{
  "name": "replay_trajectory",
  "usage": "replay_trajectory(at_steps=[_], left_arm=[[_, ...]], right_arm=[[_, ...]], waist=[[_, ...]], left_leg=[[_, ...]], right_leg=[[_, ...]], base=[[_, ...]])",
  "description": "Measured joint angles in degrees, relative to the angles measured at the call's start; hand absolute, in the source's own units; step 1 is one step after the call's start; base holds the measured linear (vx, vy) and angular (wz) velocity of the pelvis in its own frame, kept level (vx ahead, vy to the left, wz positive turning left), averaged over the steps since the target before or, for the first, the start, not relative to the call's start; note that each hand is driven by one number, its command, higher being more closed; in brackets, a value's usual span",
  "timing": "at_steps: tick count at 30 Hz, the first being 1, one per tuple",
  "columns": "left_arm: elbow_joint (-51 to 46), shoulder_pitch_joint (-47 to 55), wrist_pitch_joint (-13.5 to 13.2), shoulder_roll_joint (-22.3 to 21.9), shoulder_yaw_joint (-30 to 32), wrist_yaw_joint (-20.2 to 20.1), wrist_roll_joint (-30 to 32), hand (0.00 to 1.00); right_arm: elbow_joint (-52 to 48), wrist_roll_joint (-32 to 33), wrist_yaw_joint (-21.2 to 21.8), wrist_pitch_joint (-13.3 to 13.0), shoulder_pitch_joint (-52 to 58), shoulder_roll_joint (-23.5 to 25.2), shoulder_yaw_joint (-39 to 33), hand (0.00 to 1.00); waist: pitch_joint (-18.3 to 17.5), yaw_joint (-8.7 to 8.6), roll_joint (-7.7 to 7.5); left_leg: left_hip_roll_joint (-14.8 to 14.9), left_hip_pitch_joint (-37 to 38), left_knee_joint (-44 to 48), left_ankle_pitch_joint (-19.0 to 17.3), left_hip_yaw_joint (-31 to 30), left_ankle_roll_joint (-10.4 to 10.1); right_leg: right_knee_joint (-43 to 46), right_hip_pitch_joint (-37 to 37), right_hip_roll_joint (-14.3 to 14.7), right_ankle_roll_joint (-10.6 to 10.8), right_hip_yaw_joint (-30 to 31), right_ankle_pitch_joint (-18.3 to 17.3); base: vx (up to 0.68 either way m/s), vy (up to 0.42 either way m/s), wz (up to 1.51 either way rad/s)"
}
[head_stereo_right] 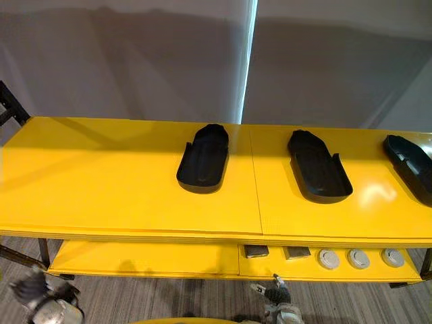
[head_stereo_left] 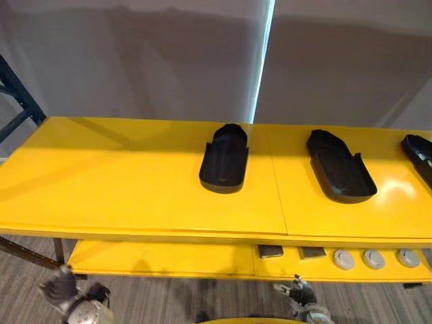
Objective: Walk over and take plastic housings, then place them on the shelf
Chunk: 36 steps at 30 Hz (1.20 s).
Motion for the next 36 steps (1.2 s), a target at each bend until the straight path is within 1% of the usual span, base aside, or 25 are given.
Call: replay_trajectory(at_steps=[1, 2, 3, 4, 5, 8, 12, 15, 19, 25, 28, 29, 30, 31, 32, 33, 34, 35, 36], left_arm=[[2.22, 0.0, 0.5, 0.0, -0.62, -1.13, 0.04, 0.0], [6.47, 0.0, 1.36, -0.01, -2.24, -3.43, 0.07, 0.0], [10.22, 0.02, 2.0, -0.03, -4.35, -5.15, 0.42, 0.0], [12.05, 0.02, 2.27, -0.05, -5.94, -6.03, 0.97, 0.0], [15.01, 0.0, 2.85, -0.18, -8.97, -7.61, 1.66, 0.0], [17.5, -0.23, 3.27, -0.31, -13.59, -9.62, 5.83, 0.0], [18.72, -0.83, 3.27, 0.43, -16.9, -9.62, 10.47, 0.0], [19.38, -1.6, 3.27, 0.68, -18.43, -9.54, 12.4, 0.0], [19.97, -2.24, 3.26, 0.76, -19.98, -9.48, 13.52, 0.0], [20.72, -2.29, 3.26, 1.41, -21.69, -9.55, 14.56, 0.0], [20.78, -2.87, 3.26, 2.31, -21.77, -9.55, 14.58, 0.0], [20.75, -3.35, 3.26, 2.79, -21.69, -9.55, 14.58, 0.0], [20.74, -3.33, 3.26, 2.88, -21.38, -9.49, 14.57, 0.0], [20.73, -3.34, 3.26, 2.81, -21.27, -9.49, 14.57, 0.0], [20.5, -3.18, 3.26, 2.51, -21.03, -9.45, 14.49, 0.0], [19.78, -3.12, 3.24, 2.08, -20.92, -9.2, 14.46, 0.0], [19.53, -3.29, 3.18, 1.8, -20.94, -9.16, 14.44, 0.0], [19.55, -4.15, 3.11, 1.13, -21.03, -9.0, 14.26, 0.0], [19.55, -5.53, 3.02, 0.92, -21.08, -8.62, 13.72, 0.0]], right_arm=[[-0.21, -0.02, 0.0, 0.0, -0.01, 0.1, 0.0, 0.0], [-0.18, -0.04, 0.03, 0.07, -0.04, 0.28, 0.01, 0.0], [-0.16, -0.06, 0.03, 0.23, -0.07, 0.46, 0.0, 0.0], [-0.07, -0.07, 0.02, 0.32, -0.05, 0.6, -0.03, 0.0], [0.11, -0.13, 0.03, 0.64, -0.07, 0.81, -0.02, 0.0], [1.72, -0.16, -0.04, 0.81, -0.3, 0.68, -0.17, 0.0], [2.25, -0.15, -0.56, 0.88, -0.3, 0.68, -0.36, 0.0], [2.25, -0.15, -1.37, 0.88, -0.29, 0.67, -0.69, 0.0], [2.26, -0.17, -1.6, 0.88, -0.38, 0.64, -1.89, 0.0], [2.8, -1.53, -1.6, 0.89, -0.56, 0.6, -2.2, 0.0], [3.64, -1.8, -1.61, 0.83, -1.19, 0.67, -2.54, 0.0], [3.97, -1.8, -1.6, 0.85, -1.74, 0.69, -2.5, 0.0], [3.85, -1.79, -1.62, 0.8, -2.49, 0.63, -2.47, 0.0], [3.85, -1.79, -1.64, 0.77, -3.14, 0.53, -2.46, 0.0], [3.86, -1.78, -1.68, 0.77, -4.14, 0.21, -2.32, 0.0], [3.83, -1.78, -1.93, 0.68, -5.07, -0.51, -1.91, 0.0], [3.82, -1.78, -2.2, 0.67, -5.61, -0.87, -1.77, 0.0], [3.81, -1.78, -2.56, 0.67, -6.36, -1.66, -1.79, 0.0], [3.87, -1.81, -2.69, 0.72, -6.5, -2.08, -1.96, 0.0]], waist=[[0.0, 0.0, -0.01], [-0.03, -0.01, -0.07], [-0.03, -0.02, -0.17], [0.03, -0.01, -0.25], [0.06, -0.14, -0.39], [0.11, -0.74, -0.33], [0.34, -1.06, 0.24], [0.55, -1.13, 0.47], [0.61, -1.14, 0.53], [1.12, -1.33, 1.24], [1.43, -1.34, 0.76], [2.49, -1.04, 0.23], [3.26, -0.96, 0.11], [3.52, -0.9, 0.03], [3.6, -0.51, -0.14], [3.71, -0.2, 0.38], [3.96, -0.06, 0.89], [4.29, 0.02, 2.05], [4.4, -0.46, 3.1]], left_leg=[[-0.01, 0.02, 0.0, -0.01, 0.02, 0.0], [-0.01, 0.08, 0.0, -0.02, 0.06, -0.01], [-0.02, 0.15, 0.0, -0.03, 0.12, -0.01], [-0.02, 0.23, 0.0, -0.03, 0.17, -0.01], [-0.01, 0.41, 0.0, -0.04, 0.33, -0.03], [0.07, 0.65, 0.01, -0.11, 0.88, -0.14], [0.48, 0.7, 0.01, -0.36, 2.24, -0.49], [0.76, 0.71, 0.02, -0.39, 2.85, -0.53], [0.95, 0.93, 0.03, -0.52, 2.99, -0.73], [1.12, 1.56, 0.22, -0.55, 3.17, -0.79], [1.46, 1.67, 1.01, -1.11, 3.92, -1.43], [2.0, 0.86, 4.59, -3.03, 4.62, -1.59], [2.69, -0.96, 10.12, -5.78, 4.83, -1.82], [2.96, -1.97, 12.82, -6.72, 4.56, -1.85], [3.06, -4.36, 17.98, -7.8, 1.43, -1.65], [3.11, -6.03, 20.89, -9.05, -3.18, -2.07], [3.19, -6.49, 21.72, -9.94, -5.44, -2.77], [3.41, -6.37, 22.17, -12.5, -9.16, -3.64], [3.29, -5.84, 20.76, -13.96, -9.59, -2.35]], right_leg=[[0.02, 0.0, -0.02, 0.01, 0.01, -0.02], [0.02, 0.04, -0.03, 0.02, 0.05, -0.04], [0.02, 0.09, -0.04, 0.03, 0.08, -0.05], [0.0, 0.17, -0.04, 0.04, 0.1, -0.05], [-0.04, 0.3, -0.01, 0.04, 0.25, -0.05], [-0.1, 0.35, 0.08, 0.04, 0.74, -0.06], [-0.17, -0.31, 0.5, 0.25, 2.28, -0.21], [-0.2, -0.54, 0.78, 0.19, 2.88, -0.21], [-0.26, -0.49, 1.03, 0.02, 3.23, -0.33], [-0.27, -0.35, 1.23, -0.48, 3.32, -0.3], [-0.04, -0.23, 1.39, -0.56, 3.63, -0.63], [0.5, -0.04, 1.41, -0.66, 4.75, -0.8], [1.12, -0.44, 1.55, -0.87, 6.08, -0.97], [1.32, -0.76, 1.59, -0.92, 6.91, -1.01], [1.99, -1.9, 1.49, -0.94, 9.59, -1.0], [2.9, -3.05, 1.74, -0.84, 11.83, -0.86], [3.3, -3.62, 2.03, -0.75, 12.78, -0.79], [4.11, -4.81, 2.92, -0.47, 14.61, -0.63], [5.04, -5.78, 3.17, -0.2, 15.93, -0.55]], base=[[0.0, 0.0, 0.0], [0.0, 0.0, 0.0], [0.0, 0.0, 0.0], [0.0, 0.0, 0.0], [0.0, 0.014, -0.06], [-0.01, 0.013, -0.09], [-0.01, 0.002, -0.19], [0.01, -0.008, -0.14], [0.02, -0.004, -0.06], [0.05, 0.0, -0.01], [0.04, -0.008, -0.09], [0.01, -0.028, -0.36], [0.01, -0.028, -0.47], [-0.01, -0.044, -0.78], [0.01, -0.039, -0.99], [0.0, -0.034, -1.09], [0.0, 0.02, -1.05], [-0.02, 0.079, -0.8], [-0.02, 0.103, -0.59]])
